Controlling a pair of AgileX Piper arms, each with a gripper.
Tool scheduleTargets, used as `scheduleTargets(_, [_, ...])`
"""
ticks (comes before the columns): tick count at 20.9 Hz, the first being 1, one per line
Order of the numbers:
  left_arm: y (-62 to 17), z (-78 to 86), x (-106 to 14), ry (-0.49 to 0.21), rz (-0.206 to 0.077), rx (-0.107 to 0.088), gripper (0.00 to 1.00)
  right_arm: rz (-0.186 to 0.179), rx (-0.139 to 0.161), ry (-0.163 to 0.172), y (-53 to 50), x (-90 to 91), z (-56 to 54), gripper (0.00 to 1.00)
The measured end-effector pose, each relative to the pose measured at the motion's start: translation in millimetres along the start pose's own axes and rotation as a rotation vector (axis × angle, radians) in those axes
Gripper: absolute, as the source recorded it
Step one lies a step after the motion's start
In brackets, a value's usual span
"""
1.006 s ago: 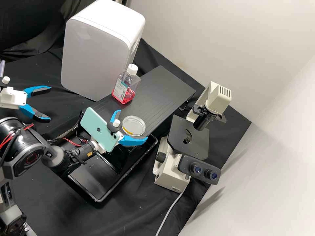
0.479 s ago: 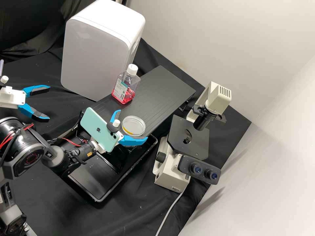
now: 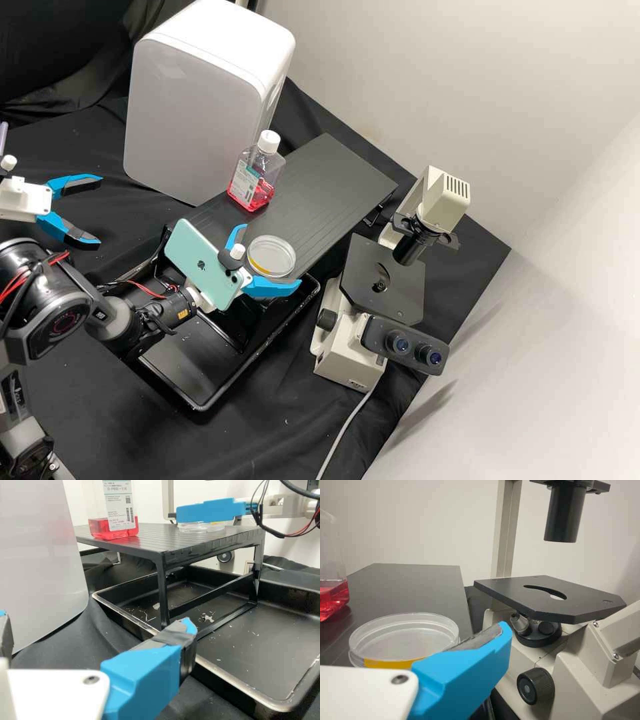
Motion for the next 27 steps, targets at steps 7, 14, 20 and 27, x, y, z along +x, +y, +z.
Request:
scheduleTargets(7, [-0.7,-0.1,0.2,0.001,-0.003,0.0,1.0,0.0,0.0,0.0,0.0,0.0,0.0,0.0])
scheduleTargets(14, [-0.7,-0.1,0.2,0.001,-0.003,0.0,1.0,-0.005,-0.001,-0.005,-1.8,2.0,1.5,0.0])
scheduleTargets(20, [-2.3,2.2,0.4,-0.009,-0.01,0.002,1.0,-0.005,-0.001,-0.005,-1.8,2.0,1.5,0.0])
scheduleTargets(27, [-2.3,2.2,0.4,-0.009,-0.01,0.002,1.0,-0.005,-0.001,-0.005,-1.8,2.0,1.5,0.0])
